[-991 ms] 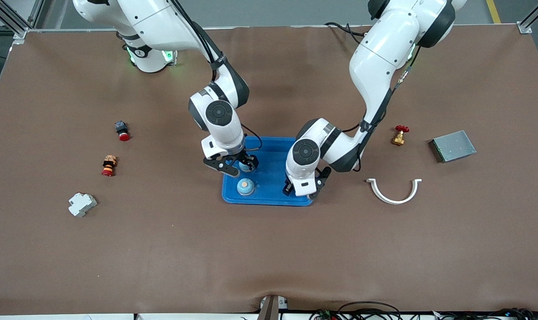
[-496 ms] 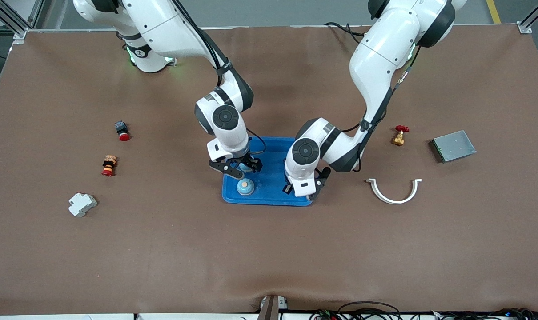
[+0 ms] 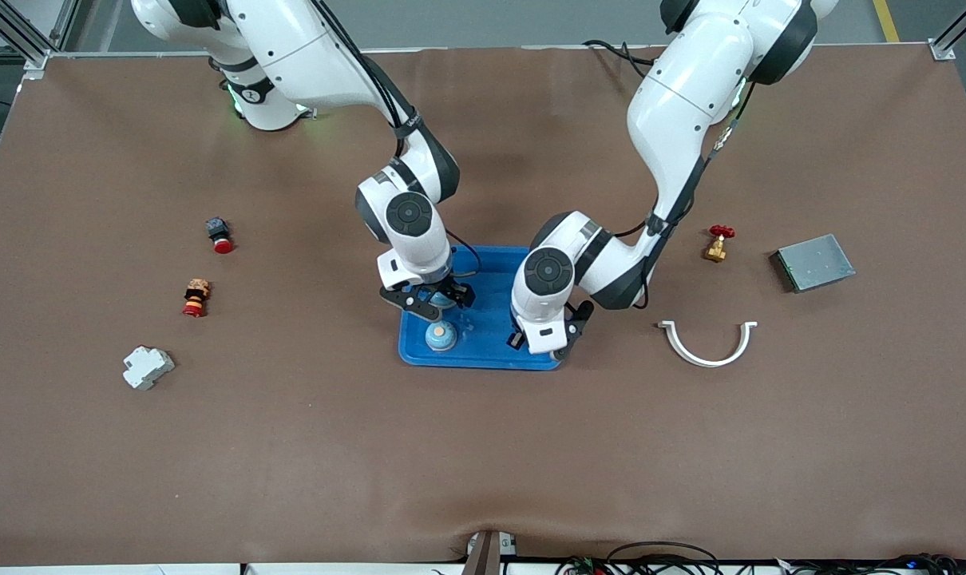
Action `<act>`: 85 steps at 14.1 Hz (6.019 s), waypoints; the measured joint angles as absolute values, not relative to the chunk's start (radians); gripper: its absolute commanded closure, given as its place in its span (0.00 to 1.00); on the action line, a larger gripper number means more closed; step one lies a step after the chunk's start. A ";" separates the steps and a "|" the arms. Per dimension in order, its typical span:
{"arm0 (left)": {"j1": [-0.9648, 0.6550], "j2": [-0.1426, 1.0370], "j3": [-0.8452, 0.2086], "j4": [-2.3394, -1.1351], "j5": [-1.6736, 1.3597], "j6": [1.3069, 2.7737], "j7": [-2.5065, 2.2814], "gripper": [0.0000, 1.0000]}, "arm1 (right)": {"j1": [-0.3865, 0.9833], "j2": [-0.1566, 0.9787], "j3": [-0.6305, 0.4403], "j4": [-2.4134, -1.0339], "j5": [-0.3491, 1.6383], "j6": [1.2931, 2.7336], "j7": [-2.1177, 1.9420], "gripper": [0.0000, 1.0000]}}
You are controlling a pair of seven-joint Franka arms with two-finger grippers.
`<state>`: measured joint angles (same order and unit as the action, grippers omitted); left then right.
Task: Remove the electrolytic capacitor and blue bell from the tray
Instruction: 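Grasp the capacitor with the left gripper while the right gripper grasps a bell, then carry the capacitor toward the arch while the right gripper carries the bell, then lower the bell onto the table with the right gripper while the left gripper holds, then release the capacitor beside the arch while the right gripper returns to the tray, then grasp the second bell with the right gripper while the left gripper reaches the capacitor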
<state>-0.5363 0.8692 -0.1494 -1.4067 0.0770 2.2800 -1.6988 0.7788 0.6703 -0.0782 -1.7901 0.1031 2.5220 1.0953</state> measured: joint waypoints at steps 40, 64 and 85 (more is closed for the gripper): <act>-0.020 0.786 -0.130 -1.472 0.098 2.209 -0.897 1.00 | 0.048 0.515 -0.107 -2.017 0.138 2.454 -0.382 1.00; -0.017 0.807 -0.142 -1.489 0.098 2.294 -0.885 0.00 | 0.590 0.628 -0.076 -1.498 0.179 2.105 0.686 0.00; -0.408 0.639 -0.194 -1.465 0.098 2.050 -1.406 0.00 | 0.683 0.891 -0.082 -1.383 0.171 2.335 0.817 0.31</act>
<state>-0.4084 0.6389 -0.1940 -1.4645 0.0976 2.0504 -1.4058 0.6835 0.8913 -0.0815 -1.3832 0.1715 2.3348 0.8170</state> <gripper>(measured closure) 0.000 0.004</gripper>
